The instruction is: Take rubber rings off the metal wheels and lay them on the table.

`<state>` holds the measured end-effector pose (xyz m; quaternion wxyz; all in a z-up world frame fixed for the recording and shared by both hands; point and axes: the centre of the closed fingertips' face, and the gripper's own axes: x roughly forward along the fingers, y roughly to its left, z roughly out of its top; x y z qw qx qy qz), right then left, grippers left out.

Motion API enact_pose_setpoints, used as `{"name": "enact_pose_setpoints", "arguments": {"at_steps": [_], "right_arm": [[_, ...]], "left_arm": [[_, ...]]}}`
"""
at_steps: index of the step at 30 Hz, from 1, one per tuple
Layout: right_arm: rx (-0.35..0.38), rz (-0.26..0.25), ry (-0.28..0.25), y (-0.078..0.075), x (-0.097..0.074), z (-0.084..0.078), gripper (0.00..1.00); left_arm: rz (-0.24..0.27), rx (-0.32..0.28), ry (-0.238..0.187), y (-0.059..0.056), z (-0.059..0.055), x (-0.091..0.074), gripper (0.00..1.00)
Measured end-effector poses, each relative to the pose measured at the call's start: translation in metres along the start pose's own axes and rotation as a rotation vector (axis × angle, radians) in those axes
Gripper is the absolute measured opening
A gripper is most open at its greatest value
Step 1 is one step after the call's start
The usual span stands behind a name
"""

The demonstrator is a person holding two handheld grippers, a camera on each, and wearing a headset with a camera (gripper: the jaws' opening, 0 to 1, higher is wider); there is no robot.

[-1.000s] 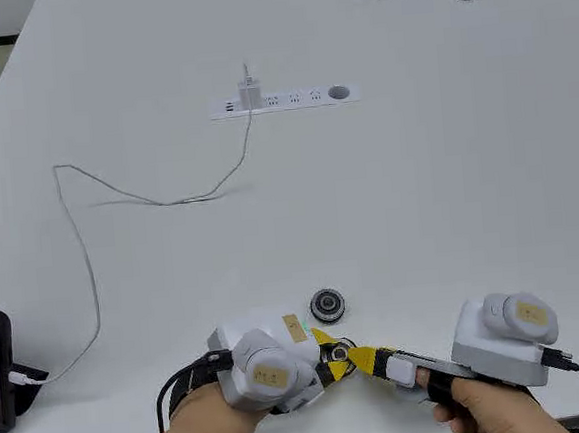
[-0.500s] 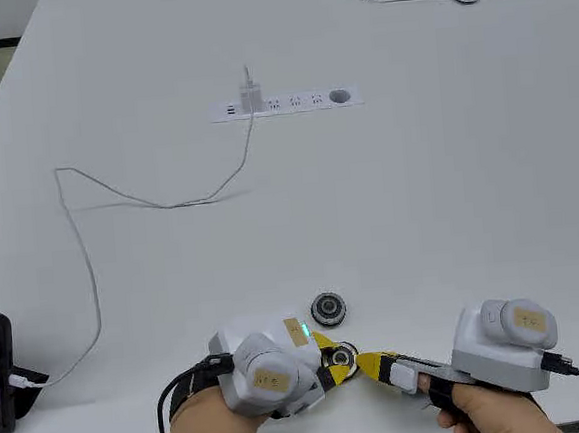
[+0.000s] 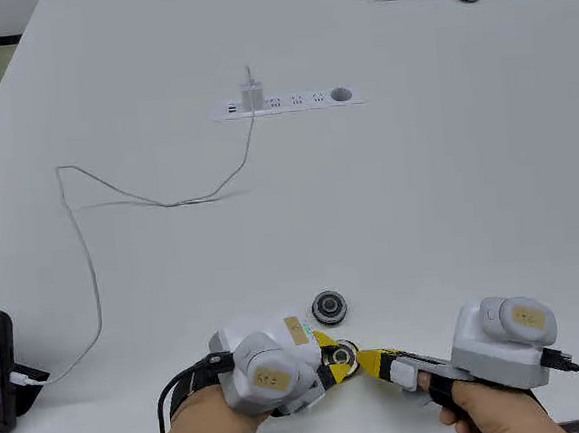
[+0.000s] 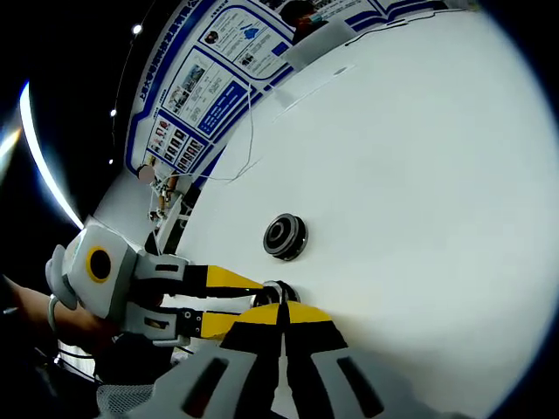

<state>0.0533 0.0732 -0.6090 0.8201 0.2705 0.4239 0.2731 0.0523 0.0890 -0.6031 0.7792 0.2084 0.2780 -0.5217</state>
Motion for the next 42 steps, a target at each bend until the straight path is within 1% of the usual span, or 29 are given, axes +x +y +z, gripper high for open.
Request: {"name": "enact_pose_setpoints", "arguments": {"at_steps": [3, 9, 16, 22, 23, 26, 29, 35, 36, 40, 42], "right_arm": [[0.008, -0.002, 0.002, -0.002, 0.0, 0.001, 0.02], [0.01, -0.006, -0.001, 0.0, 0.0, 0.001, 0.02], [0.024, 0.012, -0.008, 0.006, 0.001, 0.001, 0.02], [0.023, 0.041, -0.008, 0.016, 0.004, 0.004, 0.01], [0.04, 0.065, -0.027, 0.022, 0.004, 0.008, 0.01], [0.029, 0.064, -0.032, 0.025, 0.004, 0.012, 0.02], [0.018, 0.057, -0.027, 0.022, 0.004, 0.012, 0.02], [0.045, 0.024, -0.031, 0.01, 0.0, 0.009, 0.02], [0.046, 0.024, -0.03, 0.011, 0.0, 0.008, 0.02], [0.051, 0.02, -0.03, 0.011, -0.001, 0.007, 0.02], [0.051, 0.019, -0.031, 0.011, -0.001, 0.007, 0.02]], "left_arm": [[-0.001, 0.0, 0.0, 0.0, 0.0, 0.0, 0.13], [-0.001, -0.002, 0.001, 0.0, 0.0, 0.0, 0.13], [-0.002, -0.002, 0.003, 0.0, 0.0, 0.0, 0.13], [-0.002, -0.003, 0.004, 0.0, 0.0, 0.0, 0.13], [-0.002, -0.003, 0.003, 0.0, 0.0, 0.0, 0.13], [-0.003, -0.002, 0.003, 0.0, 0.001, 0.0, 0.13], [-0.004, 0.0, 0.004, 0.001, 0.0, 0.0, 0.13], [-0.012, 0.003, 0.006, 0.0, 0.001, 0.0, 0.13], [-0.014, 0.0, 0.004, 0.001, 0.001, 0.0, 0.14], [-0.017, 0.022, 0.0, 0.0, 0.002, 0.0, 0.14], [-0.021, 0.02, -0.012, -0.002, 0.004, -0.001, 0.15]]}}
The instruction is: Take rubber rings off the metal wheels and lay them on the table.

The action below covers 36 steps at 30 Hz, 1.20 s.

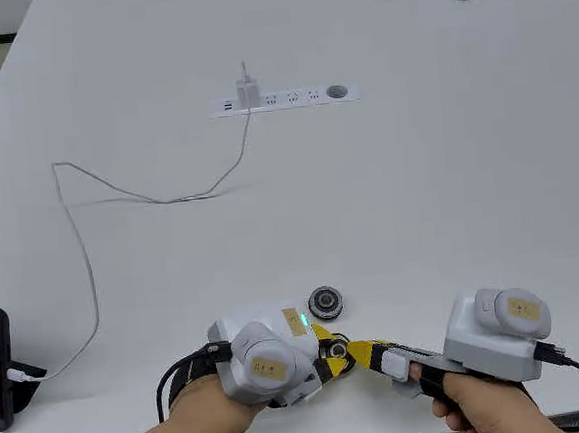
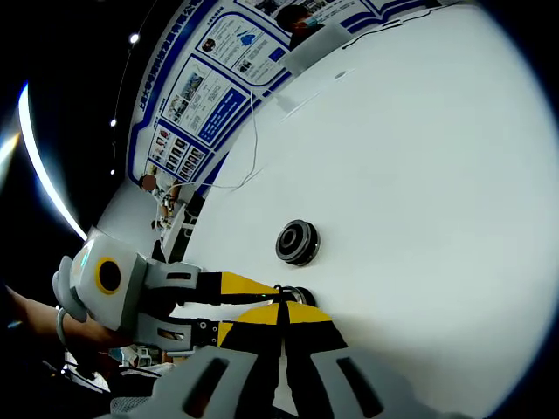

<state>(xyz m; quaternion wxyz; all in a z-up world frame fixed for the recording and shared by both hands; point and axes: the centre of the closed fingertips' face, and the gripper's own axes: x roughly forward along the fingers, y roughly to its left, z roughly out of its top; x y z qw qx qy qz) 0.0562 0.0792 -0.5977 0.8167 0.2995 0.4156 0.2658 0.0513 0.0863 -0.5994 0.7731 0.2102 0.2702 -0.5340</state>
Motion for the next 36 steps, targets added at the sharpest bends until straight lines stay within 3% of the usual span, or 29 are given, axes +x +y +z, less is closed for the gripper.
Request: {"name": "enact_pose_setpoints", "arguments": {"at_steps": [8, 18, 24, 36], "right_arm": [[0.002, -0.002, 0.002, 0.0, 0.001, 0.0, 0.02], [0.005, 0.008, -0.003, 0.004, -0.001, 0.001, 0.02], [0.018, 0.024, -0.012, 0.009, -0.004, 0.001, 0.02], [0.056, 0.067, -0.035, 0.021, -0.01, 0.003, 0.02]], "left_arm": [[0.012, 0.017, -0.042, 0.0, 0.006, -0.007, 0.19], [0.03, 0.005, -0.048, 0.003, -0.002, -0.011, 0.27], [0.042, -0.021, -0.057, 0.005, -0.006, -0.013, 0.36], [0.064, -0.054, -0.062, 0.007, -0.013, -0.018, 0.38]]}}
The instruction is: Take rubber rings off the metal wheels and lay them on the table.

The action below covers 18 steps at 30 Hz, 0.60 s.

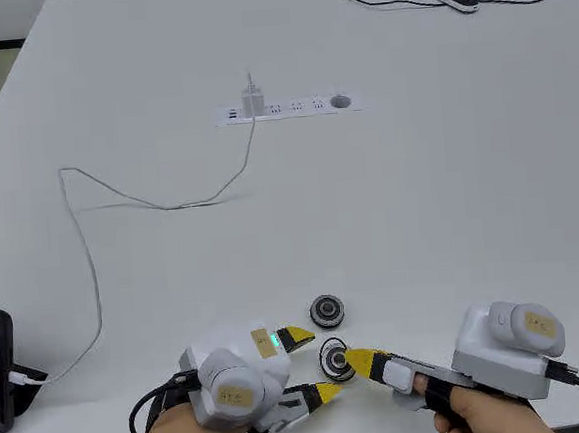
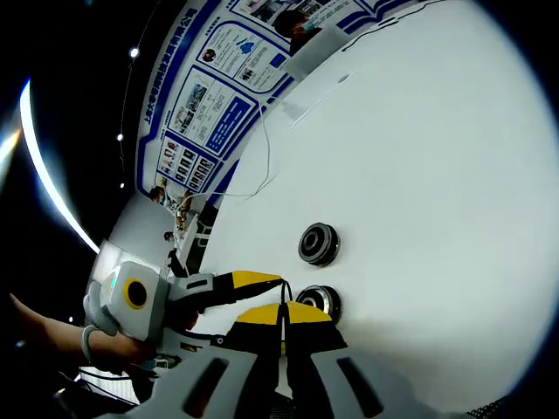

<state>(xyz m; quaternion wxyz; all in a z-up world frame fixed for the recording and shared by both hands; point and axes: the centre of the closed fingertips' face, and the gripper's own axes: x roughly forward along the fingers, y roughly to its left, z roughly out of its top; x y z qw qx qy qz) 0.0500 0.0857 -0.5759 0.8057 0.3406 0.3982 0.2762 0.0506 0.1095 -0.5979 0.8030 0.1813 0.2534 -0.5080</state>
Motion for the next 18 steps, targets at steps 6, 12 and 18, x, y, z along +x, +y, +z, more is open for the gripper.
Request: {"name": "enact_pose_setpoints", "arguments": {"at_steps": [6, 12, 18], "right_arm": [[0.029, 0.022, -0.045, 0.006, -0.009, 0.012, 0.02], [0.05, 0.009, -0.1, -0.004, -0.023, 0.03, 0.02], [0.064, -0.035, -0.124, -0.028, -0.032, 0.039, 0.02]], "left_arm": [[0.006, -0.01, -0.016, 0.001, 0.001, -0.003, 0.4], [0.011, -0.02, -0.034, 0.002, 0.001, -0.006, 0.43], [0.013, -0.024, -0.033, 0.002, -0.001, -0.008, 0.42]]}}
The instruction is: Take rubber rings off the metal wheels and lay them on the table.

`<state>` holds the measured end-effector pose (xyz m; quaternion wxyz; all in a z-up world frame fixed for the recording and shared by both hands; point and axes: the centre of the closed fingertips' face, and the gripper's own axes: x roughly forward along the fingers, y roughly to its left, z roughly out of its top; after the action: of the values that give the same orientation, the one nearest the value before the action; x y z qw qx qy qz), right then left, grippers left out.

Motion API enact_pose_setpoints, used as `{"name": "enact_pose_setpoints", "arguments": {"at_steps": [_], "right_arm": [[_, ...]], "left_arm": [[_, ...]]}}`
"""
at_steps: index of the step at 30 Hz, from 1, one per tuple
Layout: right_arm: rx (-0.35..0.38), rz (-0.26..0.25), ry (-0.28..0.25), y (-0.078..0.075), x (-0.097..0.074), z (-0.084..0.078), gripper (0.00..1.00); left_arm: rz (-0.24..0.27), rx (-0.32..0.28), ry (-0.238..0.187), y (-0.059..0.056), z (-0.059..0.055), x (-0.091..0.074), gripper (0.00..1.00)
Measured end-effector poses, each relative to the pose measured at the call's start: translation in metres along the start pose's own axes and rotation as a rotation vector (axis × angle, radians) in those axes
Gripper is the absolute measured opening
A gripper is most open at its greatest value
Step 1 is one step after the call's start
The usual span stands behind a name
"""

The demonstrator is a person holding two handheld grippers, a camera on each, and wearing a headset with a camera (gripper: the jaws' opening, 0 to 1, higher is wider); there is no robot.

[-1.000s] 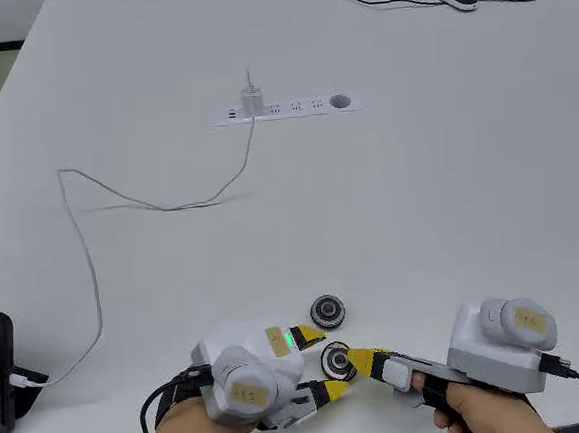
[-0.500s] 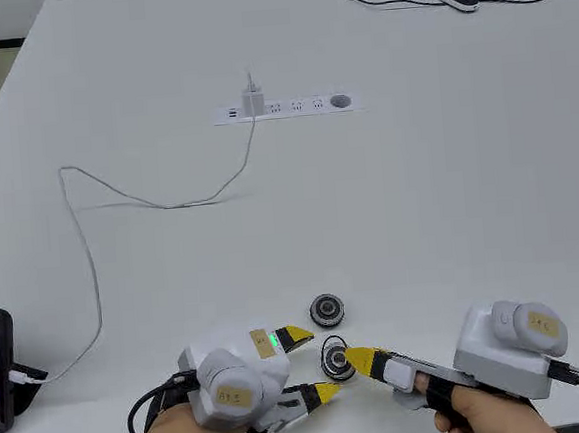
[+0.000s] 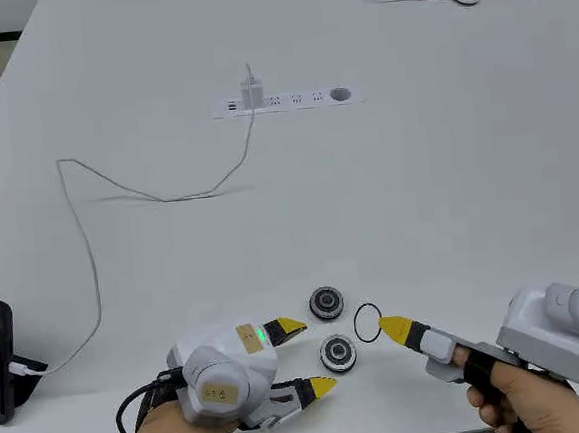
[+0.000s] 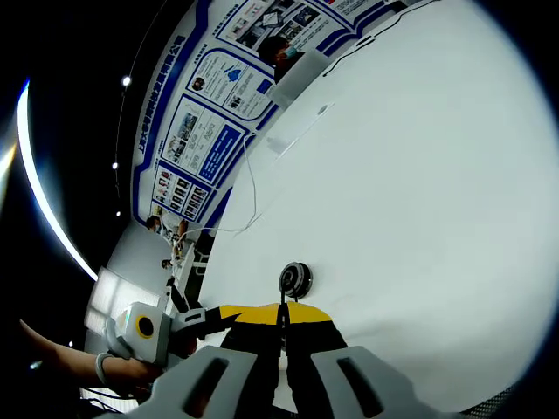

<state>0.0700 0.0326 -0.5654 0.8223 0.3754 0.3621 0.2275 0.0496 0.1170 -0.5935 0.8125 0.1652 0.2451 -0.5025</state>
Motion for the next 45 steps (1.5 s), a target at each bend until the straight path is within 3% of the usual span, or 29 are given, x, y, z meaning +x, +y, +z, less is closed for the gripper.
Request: {"name": "enact_pose_setpoints", "arguments": {"at_steps": [7, 12, 18, 28, 36, 40, 45], "right_arm": [[0.036, -0.039, -0.026, -0.021, -0.002, 0.01, 0.02], [0.053, -0.054, -0.018, -0.032, 0.004, 0.008, 0.02], [0.045, -0.078, -0.007, -0.037, 0.006, 0.004, 0.02], [-0.092, -0.153, 0.015, -0.046, 0.007, 0.004, 0.03], [-0.214, -0.194, 0.047, -0.049, 0.007, 0.003, 0.09], [-0.336, -0.227, 0.089, -0.053, 0.006, 0.001, 0.13], [-0.385, -0.238, 0.103, -0.051, 0.005, -0.001, 0.17]], "left_arm": [[-0.004, -0.003, 0.002, -0.002, 0.0, -0.001, 0.42], [-0.005, -0.004, 0.005, -0.002, -0.002, -0.001, 0.41], [-0.006, -0.006, 0.009, -0.002, -0.003, -0.001, 0.4], [-0.007, -0.006, 0.011, -0.001, -0.003, 0.0, 0.4], [-0.009, -0.005, 0.009, -0.002, -0.001, 0.002, 0.39], [-0.01, -0.001, 0.009, -0.002, 0.0, 0.001, 0.39], [-0.01, -0.001, 0.008, -0.002, 0.001, 0.001, 0.39]]}}
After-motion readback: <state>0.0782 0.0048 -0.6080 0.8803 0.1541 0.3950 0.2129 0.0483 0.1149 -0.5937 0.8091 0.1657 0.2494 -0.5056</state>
